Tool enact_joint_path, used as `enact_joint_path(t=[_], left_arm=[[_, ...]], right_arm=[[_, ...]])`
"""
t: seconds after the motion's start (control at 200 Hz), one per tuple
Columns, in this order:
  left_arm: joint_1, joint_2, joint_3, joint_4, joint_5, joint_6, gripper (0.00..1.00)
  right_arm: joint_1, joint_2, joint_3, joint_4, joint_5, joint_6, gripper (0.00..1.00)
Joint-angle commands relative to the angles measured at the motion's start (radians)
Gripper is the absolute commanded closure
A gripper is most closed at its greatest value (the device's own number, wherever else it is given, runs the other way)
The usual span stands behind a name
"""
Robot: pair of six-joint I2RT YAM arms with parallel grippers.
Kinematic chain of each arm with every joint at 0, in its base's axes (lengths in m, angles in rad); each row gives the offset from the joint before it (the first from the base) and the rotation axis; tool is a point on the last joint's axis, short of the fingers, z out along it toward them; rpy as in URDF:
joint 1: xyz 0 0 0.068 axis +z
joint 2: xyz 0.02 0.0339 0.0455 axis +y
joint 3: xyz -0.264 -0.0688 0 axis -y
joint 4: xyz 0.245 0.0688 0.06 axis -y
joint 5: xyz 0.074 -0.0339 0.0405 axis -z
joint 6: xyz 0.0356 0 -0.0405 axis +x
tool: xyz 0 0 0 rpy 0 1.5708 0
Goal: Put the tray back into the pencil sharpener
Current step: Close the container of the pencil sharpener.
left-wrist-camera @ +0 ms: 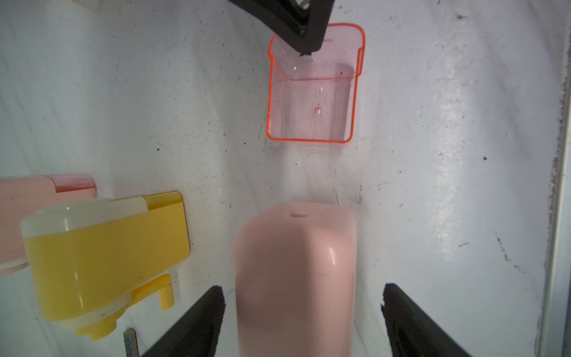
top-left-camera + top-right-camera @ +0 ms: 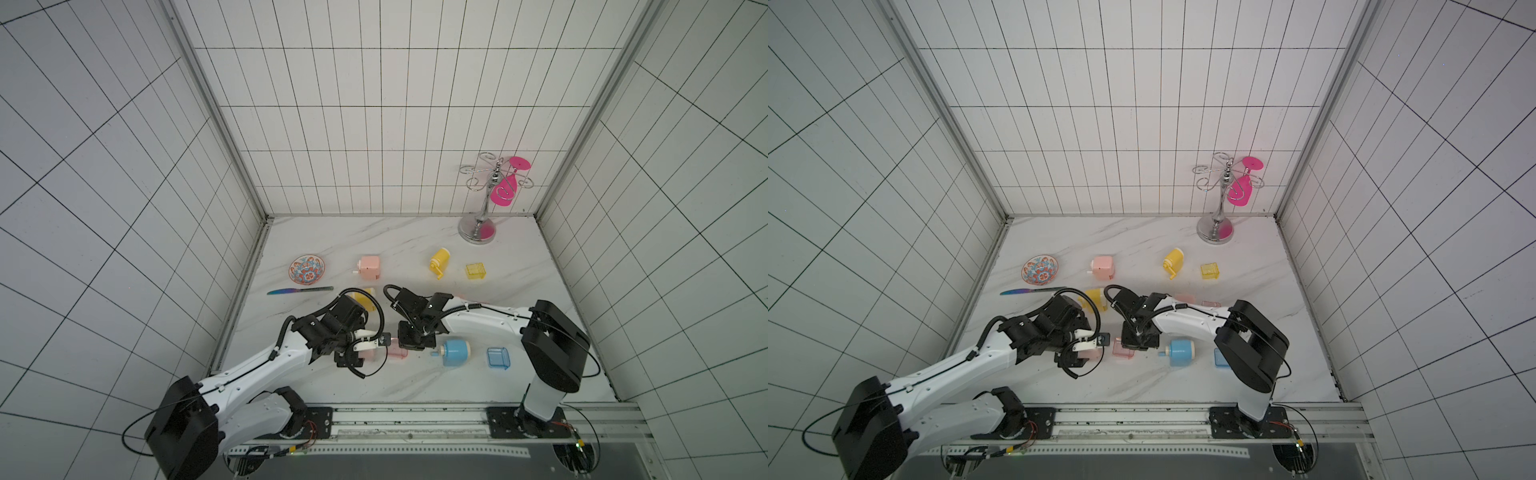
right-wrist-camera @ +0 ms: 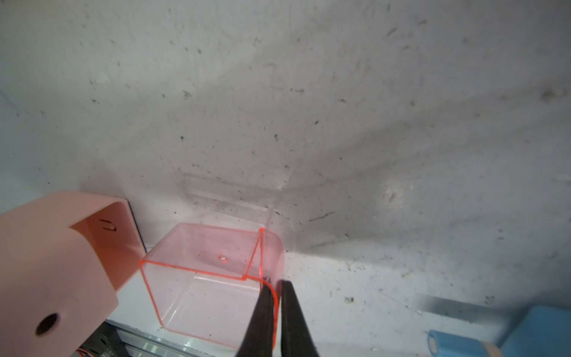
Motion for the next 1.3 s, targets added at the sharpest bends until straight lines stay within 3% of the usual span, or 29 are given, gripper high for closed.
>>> enact_joint_path(t=[0.0,0.36,1.294], left_arm=[[0.017,-0.032,-0.030,0.025,0.022,0.017,0.15],[0.066,-0.005,-0.039,0.047,0.051,0.019,0.18],[0.063,-0.033,-0.054,0.062,0.076,0.010,0.22]], right_arm=[[0.013,0.004,0.017,-0.007,0.006,0.017,0.91],[0.029,0.019,0.035,-0.007,-0.003,0.014,0.91],[0.070,0.083,0.127,-0.065,0.028,0.028,0.91]])
